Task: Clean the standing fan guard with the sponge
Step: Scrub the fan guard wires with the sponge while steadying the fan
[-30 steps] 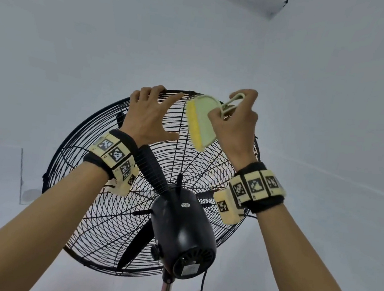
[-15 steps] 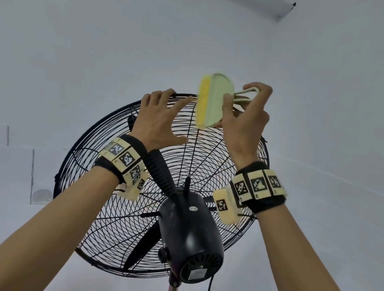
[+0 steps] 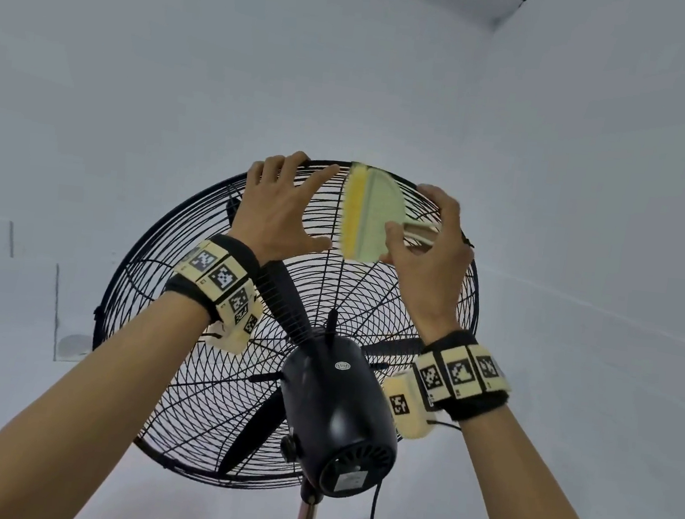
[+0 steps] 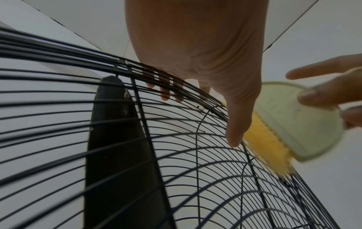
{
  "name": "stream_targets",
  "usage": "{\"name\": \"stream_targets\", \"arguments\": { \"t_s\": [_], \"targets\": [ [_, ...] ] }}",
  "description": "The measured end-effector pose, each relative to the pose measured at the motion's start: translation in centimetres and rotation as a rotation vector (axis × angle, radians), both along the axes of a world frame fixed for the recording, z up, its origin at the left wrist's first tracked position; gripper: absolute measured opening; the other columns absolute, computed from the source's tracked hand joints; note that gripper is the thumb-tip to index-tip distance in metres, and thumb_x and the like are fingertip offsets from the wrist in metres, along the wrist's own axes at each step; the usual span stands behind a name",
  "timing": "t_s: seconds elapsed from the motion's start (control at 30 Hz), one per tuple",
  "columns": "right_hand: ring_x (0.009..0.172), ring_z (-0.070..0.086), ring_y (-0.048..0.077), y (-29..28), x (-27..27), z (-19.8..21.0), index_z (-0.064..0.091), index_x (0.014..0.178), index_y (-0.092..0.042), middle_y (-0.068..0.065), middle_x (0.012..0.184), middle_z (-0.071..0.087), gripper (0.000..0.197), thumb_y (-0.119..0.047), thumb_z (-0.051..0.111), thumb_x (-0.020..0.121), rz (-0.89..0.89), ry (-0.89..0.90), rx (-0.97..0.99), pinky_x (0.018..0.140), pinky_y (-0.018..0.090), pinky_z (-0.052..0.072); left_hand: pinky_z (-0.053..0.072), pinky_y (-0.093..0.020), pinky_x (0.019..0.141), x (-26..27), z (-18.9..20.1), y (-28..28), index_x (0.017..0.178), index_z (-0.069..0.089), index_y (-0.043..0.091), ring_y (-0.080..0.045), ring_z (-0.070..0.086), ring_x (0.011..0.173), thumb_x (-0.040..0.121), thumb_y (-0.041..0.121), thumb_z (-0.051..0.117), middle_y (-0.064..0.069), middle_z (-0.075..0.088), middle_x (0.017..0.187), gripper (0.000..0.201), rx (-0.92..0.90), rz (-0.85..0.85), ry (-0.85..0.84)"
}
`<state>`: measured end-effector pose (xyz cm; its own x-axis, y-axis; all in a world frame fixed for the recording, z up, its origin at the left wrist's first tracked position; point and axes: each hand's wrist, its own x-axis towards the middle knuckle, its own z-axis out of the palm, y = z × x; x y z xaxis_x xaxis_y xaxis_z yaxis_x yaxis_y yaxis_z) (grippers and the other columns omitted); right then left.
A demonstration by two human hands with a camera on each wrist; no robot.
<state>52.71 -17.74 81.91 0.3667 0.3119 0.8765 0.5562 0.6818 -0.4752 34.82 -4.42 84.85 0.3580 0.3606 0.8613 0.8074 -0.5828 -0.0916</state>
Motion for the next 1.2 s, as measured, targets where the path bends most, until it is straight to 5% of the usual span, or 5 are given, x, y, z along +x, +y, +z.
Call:
{"name": "stream_targets", "arguments": {
  "t_s": [0.4, 0.63, 0.8, 1.03, 1.2],
  "targets": [
    [0.098, 0.074, 0.009, 0.5, 1.6, -1.9, 0.073, 0.123, -0.016, -0.023, 0.107, 0.068, 0.031, -0.008, 0.076, 0.093, 0.04, 0.007, -0.059, 0.057, 0.037, 0.065, 0.023, -0.056, 0.12, 0.0, -0.1, 0.0, 0.16, 0.033, 0.035, -0.041, 0.036, 0.141, 0.07, 0.068, 0.079, -0.013, 0.037, 0.157, 0.107, -0.015, 0.008, -0.014],
    [0.094, 0.075, 0.005, 0.1, 1.2, -1.5, 0.07, 0.127, -0.012, -0.02, 0.105, 0.07, 0.032, -0.009, 0.074, 0.095, 0.063, 0.037, 0.07, 0.062, 0.031, 0.064, 0.025, -0.055, 0.119, 0.0, -0.2, -0.1, 0.16, 0.035, 0.035, -0.042, 0.038, 0.138, 0.069, 0.069, 0.079, -0.014, 0.039, 0.155, 0.106, 0.016, -0.01, -0.016],
    [0.102, 0.074, 0.009, 0.4, 2.0, -4.3, 0.072, 0.126, -0.019, -0.004, 0.11, 0.073, 0.033, -0.008, 0.074, 0.095, 0.054, -0.049, -0.146, 0.059, 0.03, 0.064, 0.024, -0.055, 0.12, -0.2, -0.1, 0.1, 0.16, 0.034, 0.036, -0.04, 0.037, 0.14, 0.069, 0.068, 0.08, -0.013, 0.039, 0.156, 0.108, -0.023, 0.0, -0.029],
    [0.095, 0.075, 0.006, 0.2, 2.1, -5.0, 0.07, 0.128, -0.021, -0.026, 0.102, 0.073, 0.035, -0.011, 0.075, 0.094, 0.079, 0.022, -0.036, 0.061, 0.027, 0.063, 0.023, -0.054, 0.119, 0.1, -0.1, -0.3, 0.16, 0.035, 0.035, -0.04, 0.037, 0.14, 0.07, 0.068, 0.08, -0.014, 0.039, 0.156, 0.107, 0.004, -0.016, -0.027],
    [0.104, 0.073, 0.013, 0.7, 3.0, -8.1, 0.068, 0.125, -0.037, -0.007, 0.107, 0.074, 0.034, -0.021, 0.075, 0.095, 0.001, -0.108, -0.255, 0.068, 0.037, 0.065, 0.024, -0.054, 0.119, -0.2, -0.1, 0.0, 0.16, 0.036, 0.034, -0.039, 0.038, 0.139, 0.069, 0.07, 0.079, -0.014, 0.039, 0.155, 0.106, -0.01, -0.002, -0.035]
  ]
}}
